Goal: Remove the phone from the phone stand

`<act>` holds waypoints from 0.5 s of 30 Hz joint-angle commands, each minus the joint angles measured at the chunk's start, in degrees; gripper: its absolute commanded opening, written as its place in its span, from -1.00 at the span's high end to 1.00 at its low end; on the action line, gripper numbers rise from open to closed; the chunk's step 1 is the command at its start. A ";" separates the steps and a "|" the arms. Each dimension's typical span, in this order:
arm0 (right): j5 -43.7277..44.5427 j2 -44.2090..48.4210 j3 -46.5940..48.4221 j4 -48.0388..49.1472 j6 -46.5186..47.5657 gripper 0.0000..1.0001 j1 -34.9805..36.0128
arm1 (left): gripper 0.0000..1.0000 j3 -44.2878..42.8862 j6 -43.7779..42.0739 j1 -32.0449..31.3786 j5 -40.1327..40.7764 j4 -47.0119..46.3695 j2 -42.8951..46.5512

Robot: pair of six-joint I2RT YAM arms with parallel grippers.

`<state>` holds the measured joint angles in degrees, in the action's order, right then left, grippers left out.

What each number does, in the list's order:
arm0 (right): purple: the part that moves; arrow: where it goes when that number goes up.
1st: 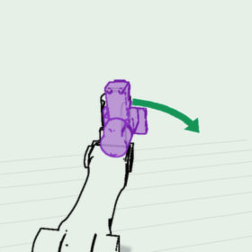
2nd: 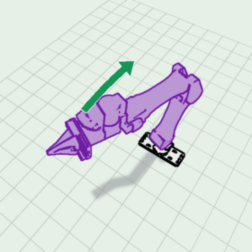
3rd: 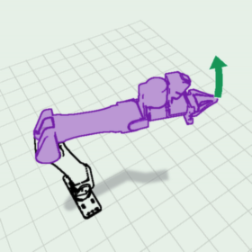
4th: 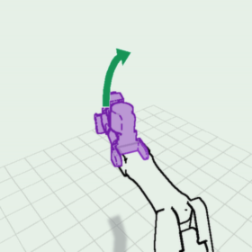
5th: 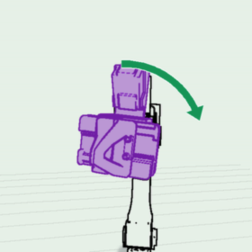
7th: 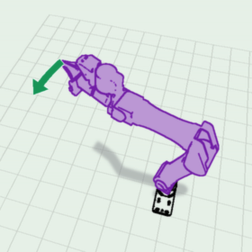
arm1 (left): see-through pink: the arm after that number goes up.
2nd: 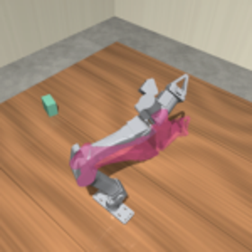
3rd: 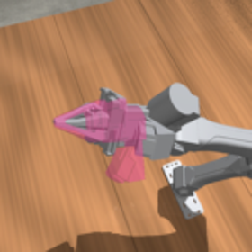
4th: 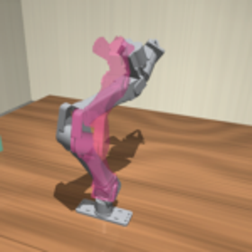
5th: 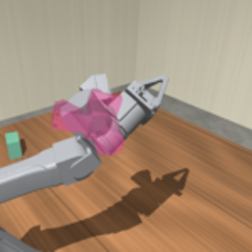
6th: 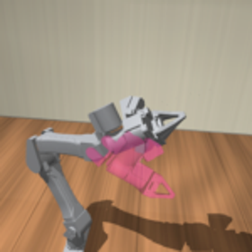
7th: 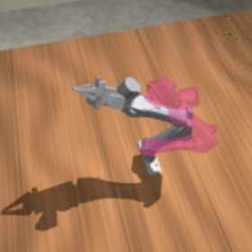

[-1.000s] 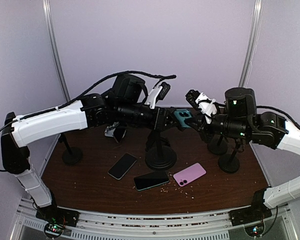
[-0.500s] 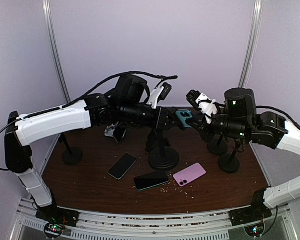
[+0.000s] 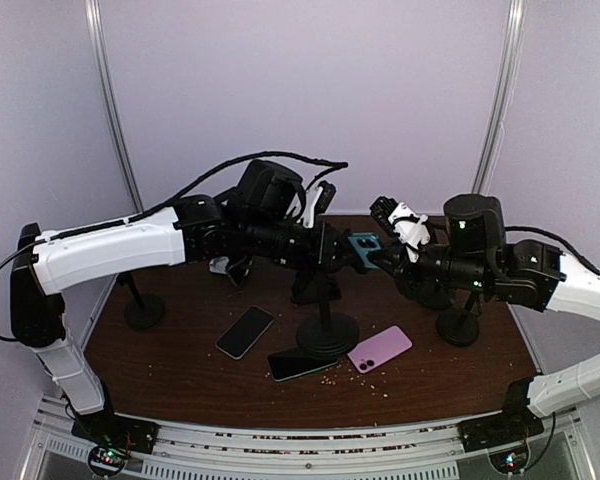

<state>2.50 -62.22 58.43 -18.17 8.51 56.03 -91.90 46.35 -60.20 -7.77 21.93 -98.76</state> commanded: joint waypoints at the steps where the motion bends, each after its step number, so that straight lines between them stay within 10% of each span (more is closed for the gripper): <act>1: -4.03 2.97 -1.28 5.69 -3.26 1.00 1.86 | 1.00 0.72 4.16 1.41 6.10 -4.27 0.86; 15: -5.46 4.07 -1.75 5.68 -3.60 1.00 1.99 | 1.00 2.37 5.11 1.79 12.90 -0.12 2.07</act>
<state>2.13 -61.10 55.66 -17.30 6.11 56.84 -89.34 49.19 -60.82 -3.09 22.85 -98.54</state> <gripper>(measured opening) 0.068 0.239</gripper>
